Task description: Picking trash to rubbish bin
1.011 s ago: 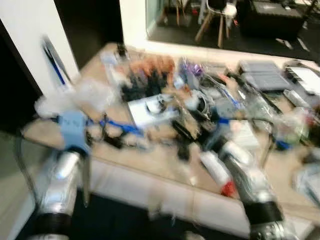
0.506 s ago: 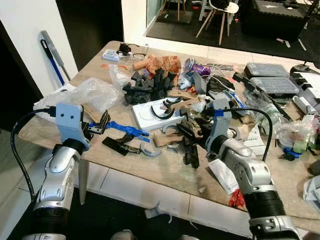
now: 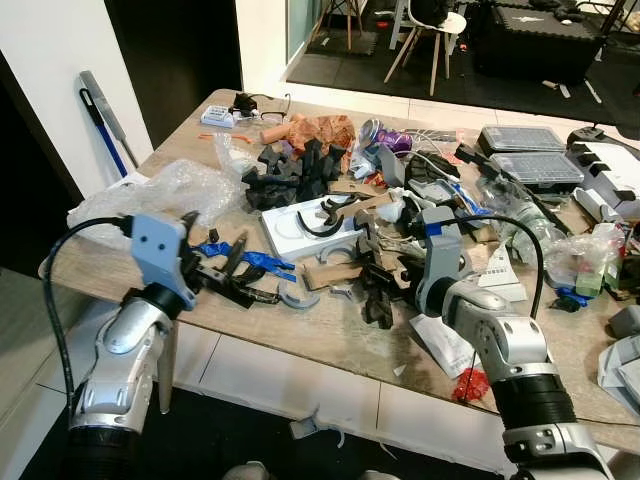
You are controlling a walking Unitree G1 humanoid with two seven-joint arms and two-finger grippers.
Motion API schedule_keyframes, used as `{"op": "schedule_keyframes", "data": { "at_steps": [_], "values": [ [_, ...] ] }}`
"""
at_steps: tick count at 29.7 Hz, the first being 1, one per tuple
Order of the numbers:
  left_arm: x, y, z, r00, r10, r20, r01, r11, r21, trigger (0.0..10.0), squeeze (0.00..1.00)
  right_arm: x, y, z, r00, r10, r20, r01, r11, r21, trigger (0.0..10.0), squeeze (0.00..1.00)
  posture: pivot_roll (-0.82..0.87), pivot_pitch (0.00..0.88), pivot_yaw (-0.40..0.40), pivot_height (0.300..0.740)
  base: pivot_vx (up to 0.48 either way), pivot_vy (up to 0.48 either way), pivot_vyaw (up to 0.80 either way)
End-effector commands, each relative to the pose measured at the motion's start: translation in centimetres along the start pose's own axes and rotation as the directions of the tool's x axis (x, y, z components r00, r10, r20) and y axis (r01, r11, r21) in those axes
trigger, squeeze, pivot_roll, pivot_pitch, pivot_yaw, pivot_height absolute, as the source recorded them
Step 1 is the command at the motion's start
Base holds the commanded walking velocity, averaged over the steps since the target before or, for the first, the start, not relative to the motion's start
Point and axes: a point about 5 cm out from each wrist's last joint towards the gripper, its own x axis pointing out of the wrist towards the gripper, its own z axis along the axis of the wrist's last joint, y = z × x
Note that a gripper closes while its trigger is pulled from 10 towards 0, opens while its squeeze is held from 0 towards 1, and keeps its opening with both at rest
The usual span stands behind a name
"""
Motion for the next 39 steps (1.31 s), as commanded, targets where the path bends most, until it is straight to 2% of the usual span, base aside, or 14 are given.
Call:
{"op": "schedule_keyframes", "data": {
  "at_steps": [1,2,4,7,10,17,23,29,30,31,32,33,34,39],
  "values": [
    [-0.3,-0.2,0.0,1.000,-0.029,-0.007,0.029,0.999,0.023,10.0,0.00,0.0,-0.4,-0.4,0.999,-0.021,-0.031,0.022,1.000,0.020,10.0,0.00,0.03,0.000,0.014,0.740,0.000,0.000,0.00],
    [-0.4,-1.0,0.0,0.995,-0.097,0.007,0.097,0.995,-0.004,10.0,0.00,0.0,-0.6,-0.5,0.998,-0.029,-0.059,0.031,0.999,0.041,10.0,0.00,0.03,0.000,0.014,0.740,0.000,0.000,0.00],
    [-0.5,-1.2,0.1,0.992,-0.122,0.013,0.122,0.992,-0.014,10.0,0.00,0.0,-0.7,-0.6,0.997,-0.030,-0.067,0.033,0.998,0.047,10.0,0.00,0.03,0.000,0.014,0.740,0.000,0.000,0.00],
    [-1.0,-2.1,0.3,0.973,-0.230,0.035,0.231,0.973,-0.021,10.0,0.00,0.1,-0.9,-0.5,0.995,-0.038,-0.092,0.043,0.998,0.052,10.0,0.00,0.03,0.000,0.013,0.740,0.000,0.000,0.00],
    [-1.2,-2.3,0.4,0.966,-0.257,0.039,0.258,0.966,-0.019,10.0,0.00,0.1,-1.0,-0.5,0.994,-0.043,-0.098,0.048,0.997,0.054,10.0,0.00,0.03,0.000,0.013,0.740,0.000,0.000,0.00],
    [-2.8,-3.5,-0.1,0.884,-0.467,0.029,0.468,0.883,-0.046,10.0,0.00,0.2,-1.5,-0.8,0.986,-0.059,-0.156,0.070,0.995,0.065,10.0,0.00,0.02,0.000,0.010,0.740,0.000,0.000,0.00],
    [-3.9,-3.9,-1.0,0.846,-0.534,0.004,0.532,0.842,-0.094,10.0,0.00,0.1,-1.7,-1.0,0.982,-0.070,-0.177,0.084,0.994,0.070,10.0,0.00,0.02,0.000,0.010,0.740,0.000,0.000,0.00],
    [-4.3,-3.8,-1.2,0.835,-0.550,-0.004,0.547,0.831,-0.095,10.0,0.00,0.2,-1.7,-1.0,0.982,-0.073,-0.175,0.085,0.994,0.066,10.0,0.00,0.03,0.000,0.007,0.740,0.000,0.000,0.00],
    [-4.4,-3.9,-1.2,0.834,-0.552,-0.004,0.549,0.830,-0.096,10.0,0.00,0.3,-1.7,-1.0,0.982,-0.075,-0.171,0.086,0.994,0.061,4.7,0.00,0.03,0.000,0.007,0.740,0.000,0.000,0.00],
    [-4.4,-3.9,-1.2,0.833,-0.553,-0.004,0.551,0.829,-0.097,10.0,0.00,0.3,-1.7,-1.1,0.983,-0.077,-0.168,0.087,0.995,0.058,4.2,0.00,0.03,0.000,0.007,0.740,0.000,0.000,0.00],
    [-4.4,-3.9,-1.2,0.833,-0.553,-0.004,0.551,0.829,-0.097,10.0,0.00,0.3,-1.7,-1.1,0.983,-0.077,-0.168,0.087,0.995,0.058,4.2,0.00,0.03,0.000,0.007,0.740,0.000,0.000,0.00],
    [-4.4,-3.9,-1.2,0.832,-0.555,-0.003,0.552,0.828,-0.098,10.0,0.00,0.3,-1.7,-1.1,0.983,-0.078,-0.163,0.088,0.995,0.056,0.8,0.00,0.03,0.000,0.007,0.740,0.000,0.000,0.00],
    [-4.4,-4.0,-1.1,0.830,-0.558,-0.001,0.555,0.826,-0.099,10.0,0.00,0.3,-1.6,-1.1,0.984,-0.077,-0.162,0.087,0.995,0.057,0.0,0.00,0.02,0.000,0.008,0.740,0.000,0.000,0.00],
    [-4.5,-4.7,-0.2,0.822,-0.569,0.015,0.568,0.818,-0.097,10.0,0.00,0.3,-1.6,-1.2,0.984,-0.073,-0.161,0.083,0.995,0.061,0.0,0.00,0.02,0.000,0.008,0.740,0.000,0.000,0.00]
  ]
}}
